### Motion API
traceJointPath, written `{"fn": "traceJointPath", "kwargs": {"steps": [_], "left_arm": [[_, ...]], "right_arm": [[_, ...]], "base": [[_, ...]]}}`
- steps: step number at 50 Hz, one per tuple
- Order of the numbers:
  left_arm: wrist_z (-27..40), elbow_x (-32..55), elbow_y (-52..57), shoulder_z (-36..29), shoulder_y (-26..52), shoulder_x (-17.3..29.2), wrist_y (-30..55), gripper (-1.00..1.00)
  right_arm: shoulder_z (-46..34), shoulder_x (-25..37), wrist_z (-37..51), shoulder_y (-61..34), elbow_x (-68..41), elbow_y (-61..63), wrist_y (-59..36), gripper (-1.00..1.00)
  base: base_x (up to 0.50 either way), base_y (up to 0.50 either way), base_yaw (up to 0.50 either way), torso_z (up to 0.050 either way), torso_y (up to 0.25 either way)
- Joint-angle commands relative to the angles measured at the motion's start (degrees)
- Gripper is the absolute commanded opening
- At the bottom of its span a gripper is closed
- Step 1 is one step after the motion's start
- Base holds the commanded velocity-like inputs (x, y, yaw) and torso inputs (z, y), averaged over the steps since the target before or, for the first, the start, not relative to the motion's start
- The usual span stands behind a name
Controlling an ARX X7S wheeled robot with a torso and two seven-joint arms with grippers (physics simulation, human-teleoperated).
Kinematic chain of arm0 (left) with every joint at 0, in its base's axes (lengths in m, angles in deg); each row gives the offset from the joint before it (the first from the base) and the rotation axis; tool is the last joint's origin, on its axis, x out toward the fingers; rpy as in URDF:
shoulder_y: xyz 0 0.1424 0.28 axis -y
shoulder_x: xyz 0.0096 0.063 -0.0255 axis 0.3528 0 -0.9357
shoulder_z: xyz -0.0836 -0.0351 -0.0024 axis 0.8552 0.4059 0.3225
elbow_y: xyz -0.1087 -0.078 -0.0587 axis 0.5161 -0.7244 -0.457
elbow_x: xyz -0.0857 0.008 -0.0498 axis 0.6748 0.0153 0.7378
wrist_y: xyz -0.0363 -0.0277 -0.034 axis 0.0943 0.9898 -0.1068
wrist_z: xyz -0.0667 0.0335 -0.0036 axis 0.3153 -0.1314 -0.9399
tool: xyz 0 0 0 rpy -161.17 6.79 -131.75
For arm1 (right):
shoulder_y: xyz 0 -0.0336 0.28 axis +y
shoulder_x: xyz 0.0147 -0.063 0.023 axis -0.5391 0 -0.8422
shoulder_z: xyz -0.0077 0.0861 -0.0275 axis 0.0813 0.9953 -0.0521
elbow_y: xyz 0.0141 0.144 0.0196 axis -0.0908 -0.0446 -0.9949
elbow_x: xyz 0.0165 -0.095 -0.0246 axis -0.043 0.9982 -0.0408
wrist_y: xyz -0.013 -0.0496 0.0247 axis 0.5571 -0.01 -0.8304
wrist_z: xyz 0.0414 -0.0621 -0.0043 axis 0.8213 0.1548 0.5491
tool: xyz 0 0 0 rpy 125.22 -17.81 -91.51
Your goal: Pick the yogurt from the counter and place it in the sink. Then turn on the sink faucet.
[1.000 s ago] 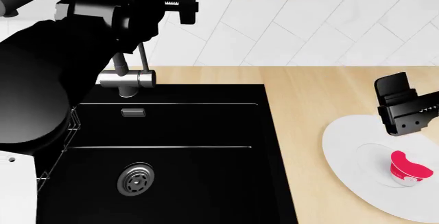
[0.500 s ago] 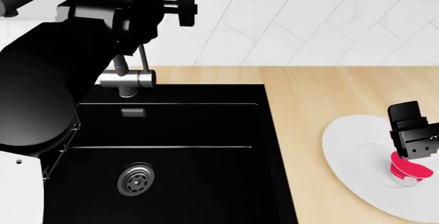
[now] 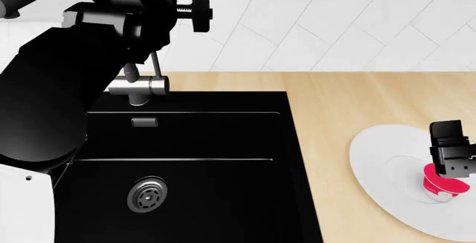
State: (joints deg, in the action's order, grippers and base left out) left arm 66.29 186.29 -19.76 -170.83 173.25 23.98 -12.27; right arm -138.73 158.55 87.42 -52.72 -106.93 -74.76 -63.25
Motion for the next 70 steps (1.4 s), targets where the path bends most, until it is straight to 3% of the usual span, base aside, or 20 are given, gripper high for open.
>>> {"fn": "traceJointPath", "kwargs": {"steps": [1,33,70], "left_arm": [[-0.1,1.2,0.0,-1.3,-0.2,0.0,-0.2,1.00],[-0.3,3.6,0.0,-3.8,-0.8,0.0,-0.8,1.00],[-0.9,7.6,0.0,-8.0,-1.7,0.0,-1.6,1.00]], "right_arm": [[0.4,1.6,-5.1,3.4,5.1,-0.4,2.4,1.00],[-1.9,5.4,-17.0,13.7,15.7,-1.3,9.1,1.00],[-4.2,3.6,-25.6,20.8,21.5,-3.9,14.8,1.00]], "base": [[0.00,0.00,0.00,0.000,0.000],[0.00,0.00,0.00,0.000,0.000],[0.00,0.00,0.00,0.000,0.000]]}}
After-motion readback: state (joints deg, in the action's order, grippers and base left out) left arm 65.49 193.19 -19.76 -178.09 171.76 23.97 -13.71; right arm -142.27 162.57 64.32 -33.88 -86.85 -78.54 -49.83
